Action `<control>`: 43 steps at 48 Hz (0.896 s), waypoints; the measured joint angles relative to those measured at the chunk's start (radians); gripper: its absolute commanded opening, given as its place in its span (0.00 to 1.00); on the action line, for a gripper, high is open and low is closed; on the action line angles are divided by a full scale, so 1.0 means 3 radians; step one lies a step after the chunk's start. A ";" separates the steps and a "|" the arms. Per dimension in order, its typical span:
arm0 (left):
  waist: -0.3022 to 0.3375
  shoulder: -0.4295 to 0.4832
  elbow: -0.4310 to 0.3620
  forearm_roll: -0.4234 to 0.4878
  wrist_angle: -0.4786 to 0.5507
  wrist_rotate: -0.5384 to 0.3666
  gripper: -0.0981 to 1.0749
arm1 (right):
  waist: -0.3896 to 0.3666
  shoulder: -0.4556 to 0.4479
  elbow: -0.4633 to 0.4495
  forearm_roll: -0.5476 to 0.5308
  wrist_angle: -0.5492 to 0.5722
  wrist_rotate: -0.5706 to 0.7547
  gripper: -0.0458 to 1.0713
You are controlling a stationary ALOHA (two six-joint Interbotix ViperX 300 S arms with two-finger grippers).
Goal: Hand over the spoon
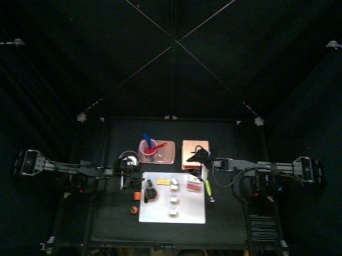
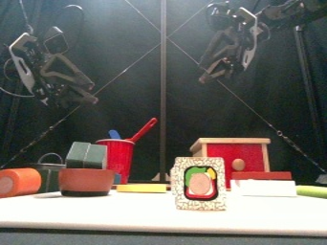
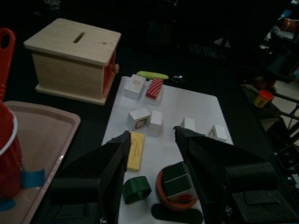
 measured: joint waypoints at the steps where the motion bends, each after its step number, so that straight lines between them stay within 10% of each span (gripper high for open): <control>1: 0.0000 0.0000 0.0005 -0.0005 0.0000 -0.0005 0.79 | 0.0005 -0.0020 0.0036 0.0036 -0.0015 -0.0005 0.83; 27: 0.0000 0.0000 0.0000 -0.0041 0.0000 -0.0010 0.79 | 0.0522 -0.0169 0.0670 0.1427 0.0578 0.0005 0.83; 43: -0.0005 0.0000 0.0000 -0.0056 0.0000 -0.0005 0.79 | 0.0409 -0.0174 0.0859 0.1595 0.0793 0.0015 0.83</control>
